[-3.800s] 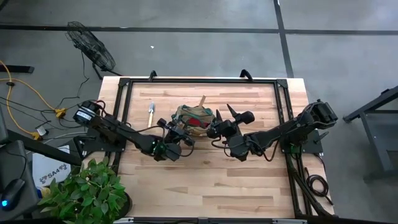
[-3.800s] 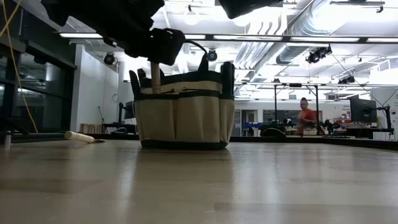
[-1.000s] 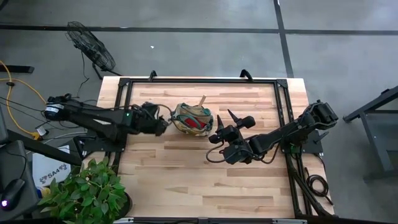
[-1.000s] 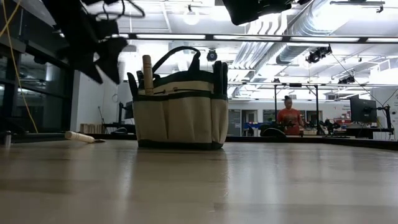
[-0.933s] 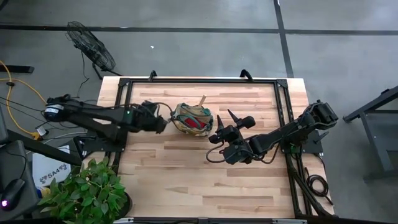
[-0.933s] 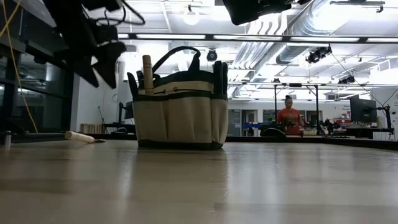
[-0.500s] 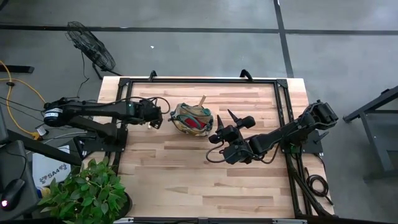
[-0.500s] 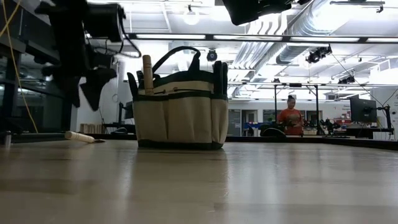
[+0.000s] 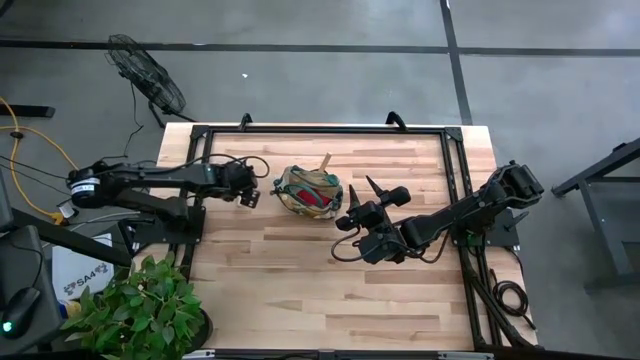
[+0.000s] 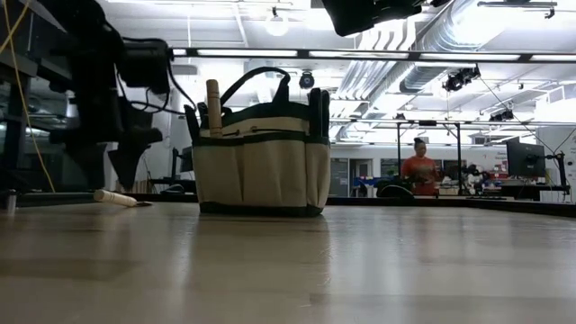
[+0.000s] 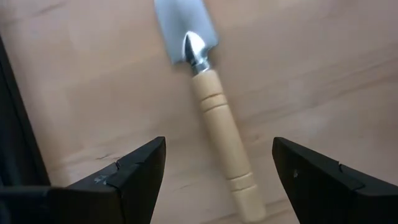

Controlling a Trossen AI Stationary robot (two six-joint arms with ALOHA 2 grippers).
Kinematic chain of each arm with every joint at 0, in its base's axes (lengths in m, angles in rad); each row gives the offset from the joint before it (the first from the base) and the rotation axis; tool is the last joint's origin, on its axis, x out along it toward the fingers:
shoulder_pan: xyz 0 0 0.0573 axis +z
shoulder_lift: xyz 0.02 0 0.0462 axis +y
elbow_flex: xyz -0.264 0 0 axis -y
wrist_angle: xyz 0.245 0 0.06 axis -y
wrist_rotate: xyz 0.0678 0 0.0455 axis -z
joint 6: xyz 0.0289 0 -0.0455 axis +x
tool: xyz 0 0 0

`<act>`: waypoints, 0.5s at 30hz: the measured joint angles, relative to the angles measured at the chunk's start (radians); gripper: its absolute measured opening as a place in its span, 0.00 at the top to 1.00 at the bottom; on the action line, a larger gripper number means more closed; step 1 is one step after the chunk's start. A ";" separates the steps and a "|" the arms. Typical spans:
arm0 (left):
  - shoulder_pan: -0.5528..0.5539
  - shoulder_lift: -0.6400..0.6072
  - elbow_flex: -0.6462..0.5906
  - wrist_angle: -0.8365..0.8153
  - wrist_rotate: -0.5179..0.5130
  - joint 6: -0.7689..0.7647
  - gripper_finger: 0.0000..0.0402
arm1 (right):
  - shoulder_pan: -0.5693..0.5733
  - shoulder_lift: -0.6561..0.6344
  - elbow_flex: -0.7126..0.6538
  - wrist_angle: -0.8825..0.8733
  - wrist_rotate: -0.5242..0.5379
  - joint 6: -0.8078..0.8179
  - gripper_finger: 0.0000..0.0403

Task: Pick & Place Garden tools in Gardening bag
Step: Put the light brown trowel into the light brown gardening bag

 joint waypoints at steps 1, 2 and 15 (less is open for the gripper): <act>0.006 0.000 -0.010 0.008 0.007 0.000 0.28 | 0.000 0.000 0.000 0.000 0.000 0.001 0.45; 0.011 0.000 -0.022 0.022 0.017 0.000 0.28 | 0.000 0.000 0.000 0.000 0.000 0.002 0.45; 0.009 0.000 -0.084 0.114 0.056 -0.007 0.47 | 0.000 0.000 0.000 0.000 0.000 0.002 0.45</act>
